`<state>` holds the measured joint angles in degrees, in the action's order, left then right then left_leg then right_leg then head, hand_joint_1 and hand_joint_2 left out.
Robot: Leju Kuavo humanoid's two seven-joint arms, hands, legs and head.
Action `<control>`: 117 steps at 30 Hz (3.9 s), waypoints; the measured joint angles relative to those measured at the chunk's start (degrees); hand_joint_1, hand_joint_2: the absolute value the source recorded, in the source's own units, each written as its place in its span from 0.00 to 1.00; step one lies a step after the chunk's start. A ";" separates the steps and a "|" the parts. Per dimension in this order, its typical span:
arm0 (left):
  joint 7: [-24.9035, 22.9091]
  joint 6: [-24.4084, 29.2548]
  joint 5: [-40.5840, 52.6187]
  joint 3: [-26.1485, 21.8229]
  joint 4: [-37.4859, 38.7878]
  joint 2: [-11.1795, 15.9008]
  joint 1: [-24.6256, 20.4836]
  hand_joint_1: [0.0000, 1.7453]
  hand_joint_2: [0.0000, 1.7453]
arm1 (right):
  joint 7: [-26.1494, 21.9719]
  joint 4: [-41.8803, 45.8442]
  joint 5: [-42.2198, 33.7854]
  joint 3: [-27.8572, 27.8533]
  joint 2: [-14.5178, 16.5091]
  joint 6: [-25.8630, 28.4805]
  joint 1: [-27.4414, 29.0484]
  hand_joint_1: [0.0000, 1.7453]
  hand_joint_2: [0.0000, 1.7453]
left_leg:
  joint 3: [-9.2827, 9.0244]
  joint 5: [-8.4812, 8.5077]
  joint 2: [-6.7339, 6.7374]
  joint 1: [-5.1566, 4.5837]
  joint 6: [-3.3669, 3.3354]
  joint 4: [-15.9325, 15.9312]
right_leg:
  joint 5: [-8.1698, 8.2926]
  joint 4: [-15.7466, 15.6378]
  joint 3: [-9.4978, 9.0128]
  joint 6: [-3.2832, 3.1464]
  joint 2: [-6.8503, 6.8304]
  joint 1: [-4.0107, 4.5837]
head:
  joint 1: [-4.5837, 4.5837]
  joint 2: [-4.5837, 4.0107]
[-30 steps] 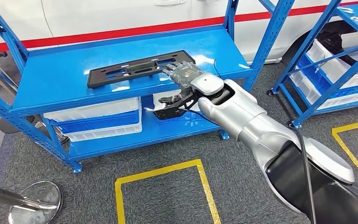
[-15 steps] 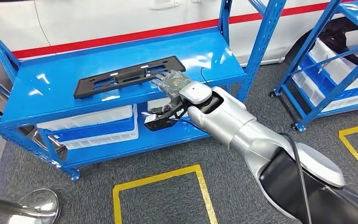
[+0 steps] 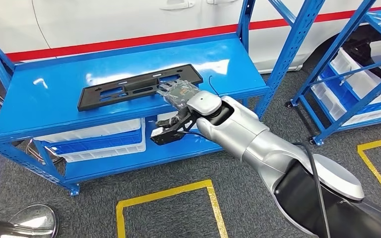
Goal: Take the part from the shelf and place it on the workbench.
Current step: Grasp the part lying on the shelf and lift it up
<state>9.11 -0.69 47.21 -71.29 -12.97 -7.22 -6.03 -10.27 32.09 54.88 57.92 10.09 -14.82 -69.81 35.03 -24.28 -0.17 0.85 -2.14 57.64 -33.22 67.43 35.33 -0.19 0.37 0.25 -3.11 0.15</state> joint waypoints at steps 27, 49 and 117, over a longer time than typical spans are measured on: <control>-0.11 -0.38 1.89 0.02 0.21 -0.09 -0.38 0.00 0.00 | -0.53 1.15 -2.60 4.80 -0.20 0.04 -0.55 0.00 0.00 | 0.74 -0.06 0.07 0.37 1.86 1.28 | 3.87 -8.48 -4.61 -0.29 -0.15 -0.46 | 0.00 0.00; -0.09 -0.31 2.14 -0.01 0.40 -0.29 -0.43 0.00 0.00 | 0.21 1.79 -2.86 5.54 -0.97 0.48 -0.48 0.00 0.00 | 6.13 -7.23 -0.12 0.46 3.43 15.76 | 7.10 -9.89 -3.12 -2.50 -0.30 -0.53 | -0.20 0.00; -0.24 1.23 0.87 -3.29 0.47 0.65 -0.68 0.00 0.00 | -2.81 -1.40 -7.90 6.27 1.43 1.79 3.42 0.00 0.00 | -0.15 -1.57 -0.23 0.08 2.46 1.67 | 6.90 -7.45 -0.23 -1.35 -0.06 -0.02 | -0.12 0.00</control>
<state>8.87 0.54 48.07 -74.58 -12.50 -6.57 -6.71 -13.08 30.68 46.98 64.19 11.52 -13.03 -66.39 34.88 -25.86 -0.40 0.93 0.31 59.31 -26.32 59.98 35.10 -1.54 0.30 0.23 -3.23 0.15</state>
